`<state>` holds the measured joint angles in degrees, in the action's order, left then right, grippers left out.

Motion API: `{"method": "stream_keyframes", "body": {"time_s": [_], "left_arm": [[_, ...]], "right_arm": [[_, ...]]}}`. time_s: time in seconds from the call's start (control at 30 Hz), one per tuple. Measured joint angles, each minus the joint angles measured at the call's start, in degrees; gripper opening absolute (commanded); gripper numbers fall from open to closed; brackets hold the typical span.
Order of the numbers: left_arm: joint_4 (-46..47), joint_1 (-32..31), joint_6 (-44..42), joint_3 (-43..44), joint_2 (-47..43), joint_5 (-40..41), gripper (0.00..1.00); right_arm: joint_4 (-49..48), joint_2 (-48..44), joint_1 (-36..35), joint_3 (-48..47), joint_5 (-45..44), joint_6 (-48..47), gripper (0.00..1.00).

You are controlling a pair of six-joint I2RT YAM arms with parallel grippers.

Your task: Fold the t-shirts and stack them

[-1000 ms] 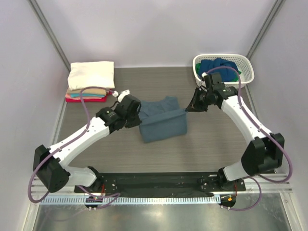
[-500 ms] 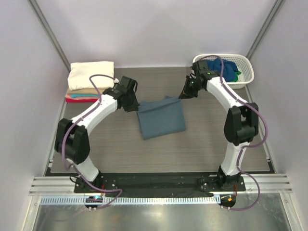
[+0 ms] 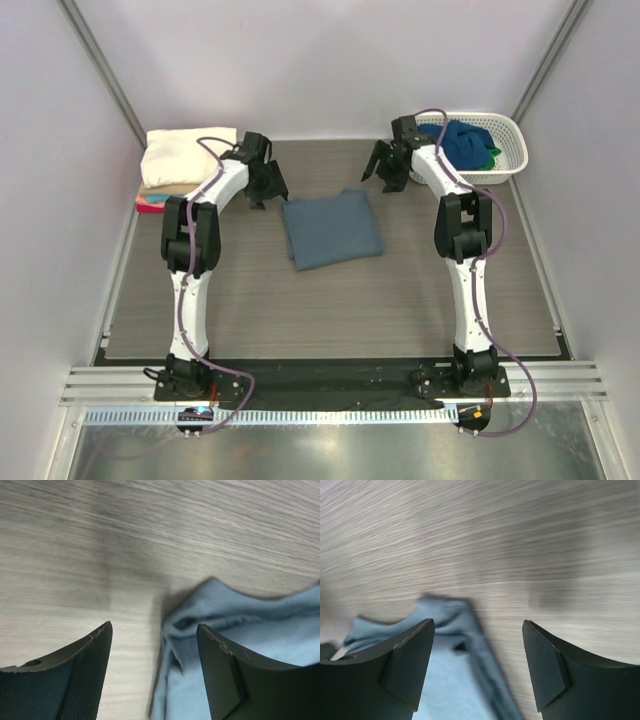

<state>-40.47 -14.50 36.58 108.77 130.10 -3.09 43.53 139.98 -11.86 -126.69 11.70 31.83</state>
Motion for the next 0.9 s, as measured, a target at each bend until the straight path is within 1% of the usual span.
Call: {"method": "stream_keyframes", "body": {"time_s": [0.07, 0.1, 0.17, 0.27, 0.33, 0.43, 0.5, 0.57, 0.63, 0.77, 0.9], "left_arm": [[0.2, -0.1, -0.5, -1.0, -2.0, 0.3, 0.70], [1.0, -0.3, -0.7, -2.7, -3.7, 0.5, 0.70], [2.2, -0.8, -0.8, -8.2, -9.3, 1.0, 0.69], [5.3, -1.7, -0.8, -17.9, -18.5, 1.7, 0.69], [10.2, -2.1, -0.8, -24.8, -23.7, 1.8, 0.69], [17.1, -2.5, -0.8, -33.1, -27.1, 1.2, 0.70], [21.4, -2.5, -0.8, -37.4, -26.7, 0.4, 0.70], [24.3, -2.5, -0.8, -39.6, -24.7, -0.4, 0.70], [26.8, -2.5, -0.8, -39.9, -22.0, -1.2, 0.70], [32.3, -2.5, -0.5, -35.5, -17.5, -2.3, 0.69], [36.0, -2.3, 0.6, -31.4, -12.6, -2.8, 0.63]], "right_arm": [[-0.5, -1.4, 0.7, 3.0, -2.3, -0.1, 0.77], [-1.7, -3.5, 0.8, 6.6, -3.4, -0.2, 0.77], [-2.6, -8.8, 0.8, 15.0, -5.0, -0.3, 0.77], [-7.0, -19.7, -0.4, 29.7, -6.0, -0.3, 0.77], [-9.3, -25.8, -1.4, 36.5, -5.3, -0.2, 0.77], [-15.6, -33.6, -3.3, 45.4, -3.4, -0.3, 0.76], [-19.3, -37.2, -4.5, 50.7, -3.1, -0.5, 0.78], [-21.9, -40.0, -5.4, 55.5, -2.6, -0.8, 0.80], [-23.8, -42.3, -5.9, 60.2, -1.9, -1.5, 0.85], [-26.8, -46.2, -5.7, 67.3, -1.2, -2.5, 0.87], [-28.2, -49.8, -5.5, 70.5, -0.4, -3.3, 0.87]]}}
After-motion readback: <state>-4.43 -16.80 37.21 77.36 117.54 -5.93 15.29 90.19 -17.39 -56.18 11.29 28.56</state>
